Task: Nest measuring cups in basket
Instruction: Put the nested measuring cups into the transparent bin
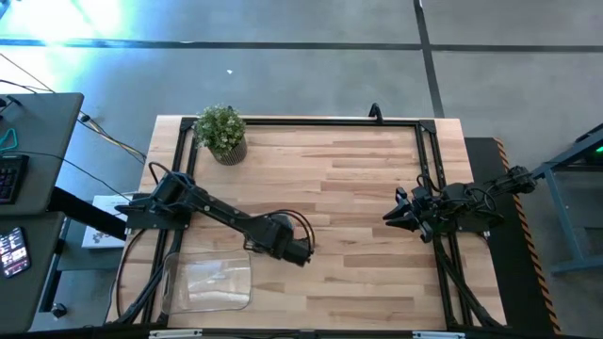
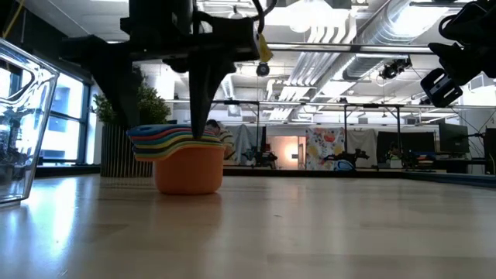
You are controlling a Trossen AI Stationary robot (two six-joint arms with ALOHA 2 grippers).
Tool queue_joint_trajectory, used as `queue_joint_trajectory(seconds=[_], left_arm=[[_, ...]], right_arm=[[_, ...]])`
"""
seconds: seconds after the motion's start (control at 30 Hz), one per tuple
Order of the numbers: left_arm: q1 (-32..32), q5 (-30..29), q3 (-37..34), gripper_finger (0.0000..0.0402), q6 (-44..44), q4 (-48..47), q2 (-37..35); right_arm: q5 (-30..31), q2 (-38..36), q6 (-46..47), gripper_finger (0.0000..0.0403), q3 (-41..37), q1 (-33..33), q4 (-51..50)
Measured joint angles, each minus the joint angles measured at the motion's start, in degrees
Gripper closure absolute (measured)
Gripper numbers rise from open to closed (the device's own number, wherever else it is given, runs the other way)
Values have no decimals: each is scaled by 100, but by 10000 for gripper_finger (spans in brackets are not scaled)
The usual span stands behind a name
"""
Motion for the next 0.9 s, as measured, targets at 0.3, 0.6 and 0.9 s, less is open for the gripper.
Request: queue_joint_trajectory(seconds=[0.3, 0.6, 0.9], left_arm=[[141, 53, -339, 96, 163, 343, -2], [258, 261, -597, 96, 261, 692, 2], [256, 347, -593, 132, 259, 661, 2]], right_arm=[[-1, 0, 0, 316, 0, 0, 0], [-1, 0, 0, 316, 0, 0, 0], [1, 0, 0, 316, 0, 0, 0]])
